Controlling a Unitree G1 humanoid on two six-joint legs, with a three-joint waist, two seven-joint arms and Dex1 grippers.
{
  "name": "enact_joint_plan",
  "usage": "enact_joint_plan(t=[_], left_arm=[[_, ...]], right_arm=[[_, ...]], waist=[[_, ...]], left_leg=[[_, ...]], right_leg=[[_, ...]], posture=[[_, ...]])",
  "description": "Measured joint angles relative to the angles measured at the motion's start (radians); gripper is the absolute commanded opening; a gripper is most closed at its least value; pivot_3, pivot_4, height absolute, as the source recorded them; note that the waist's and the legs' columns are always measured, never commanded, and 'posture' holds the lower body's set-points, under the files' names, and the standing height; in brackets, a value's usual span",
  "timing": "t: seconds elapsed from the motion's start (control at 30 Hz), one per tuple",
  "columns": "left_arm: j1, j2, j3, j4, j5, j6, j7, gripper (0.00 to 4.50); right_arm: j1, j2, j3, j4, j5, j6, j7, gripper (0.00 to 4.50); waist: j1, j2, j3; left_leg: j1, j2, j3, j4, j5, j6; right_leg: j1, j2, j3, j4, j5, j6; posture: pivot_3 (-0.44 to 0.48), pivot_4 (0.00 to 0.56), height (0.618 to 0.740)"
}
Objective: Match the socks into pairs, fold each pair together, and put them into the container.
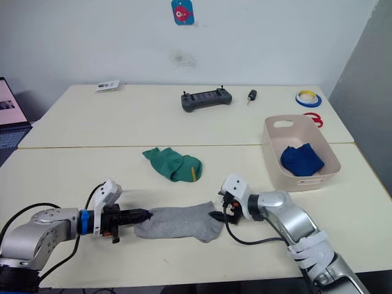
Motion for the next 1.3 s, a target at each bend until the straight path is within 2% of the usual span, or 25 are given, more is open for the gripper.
enact_joint_plan(t=[0.17,0.3,0.57,0.83,1.0,1.17,1.27,1.3], left_arm=[[0.014,0.000,-0.002,-0.018,0.009,-0.022,0.001,0.00],[0.018,0.000,-0.005,-0.019,0.024,-0.056,0.000,0.00],[0.009,-0.040,-0.001,-0.028,0.011,-0.061,0.018,0.00],[-0.094,-0.082,-0.001,-0.075,-0.025,0.012,0.074,0.00],[-0.146,-0.093,-0.016,-0.049,-0.007,0.014,0.088,0.00],[-0.142,-0.094,-0.046,-0.002,0.025,0.010,0.093,0.00],[-0.133,-0.094,-0.046,0.020,0.034,0.006,0.093,0.00],[-0.133,-0.095,-0.046,0.025,0.035,-0.003,0.093,0.00]], right_arm=[[-0.011,0.015,0.033,-0.007,-0.009,0.024,0.014,1.28],[-0.015,-0.005,0.066,-0.048,-0.027,0.036,0.022,0.02],[0.001,-0.037,0.060,-0.102,-0.036,0.049,0.016,0.02],[-0.011,-0.065,0.011,-0.120,-0.028,0.086,0.013,0.02],[-0.058,-0.048,-0.002,-0.059,-0.037,0.080,0.009,0.02],[-0.087,-0.031,-0.001,0.002,-0.051,0.075,0.005,0.02],[-0.093,-0.019,0.005,0.020,-0.067,0.064,0.003,0.73],[-0.094,-0.016,0.005,0.024,-0.075,0.055,-0.002,1.16]], waist=[[0.000,0.000,0.000],[0.000,0.000,0.000],[0.004,0.000,0.000],[0.003,-0.001,0.001],[-0.002,-0.001,0.001],[-0.001,-0.001,0.001],[-0.001,-0.001,0.001],[-0.001,-0.001,0.001]], left_leg=[[0.001,0.000,0.000,0.000,0.000,0.000],[0.001,0.000,0.000,0.000,0.000,0.000],[0.000,-0.001,0.000,-0.001,0.000,0.000],[-0.001,-0.002,0.000,-0.001,0.000,0.000],[-0.001,-0.001,0.000,-0.001,0.000,0.000],[-0.002,-0.001,0.000,-0.001,0.000,0.000],[-0.002,-0.001,0.000,-0.001,0.000,0.000],[-0.002,-0.001,0.000,-0.001,0.000,0.000]], right_leg=[[0.000,0.000,0.000,0.000,0.000,0.000],[0.001,0.000,0.000,0.000,0.000,0.000],[0.000,-0.002,-0.002,-0.001,0.000,0.000],[0.000,-0.002,-0.002,-0.001,0.000,0.000],[-0.001,-0.002,-0.001,-0.001,0.000,0.000],[-0.001,-0.002,-0.001,-0.001,0.000,0.000],[-0.002,-0.002,-0.001,-0.001,0.000,0.000],[-0.002,-0.002,-0.001,0.000,0.000,0.000]], posture=[[0.000,0.150,0.740],[0.000,0.150,0.740],[0.000,0.150,0.740],[0.000,0.150,0.740],[0.000,0.150,0.740],[0.000,0.150,0.740],[0.000,0.150,0.740],[0.000,0.150,0.740]])
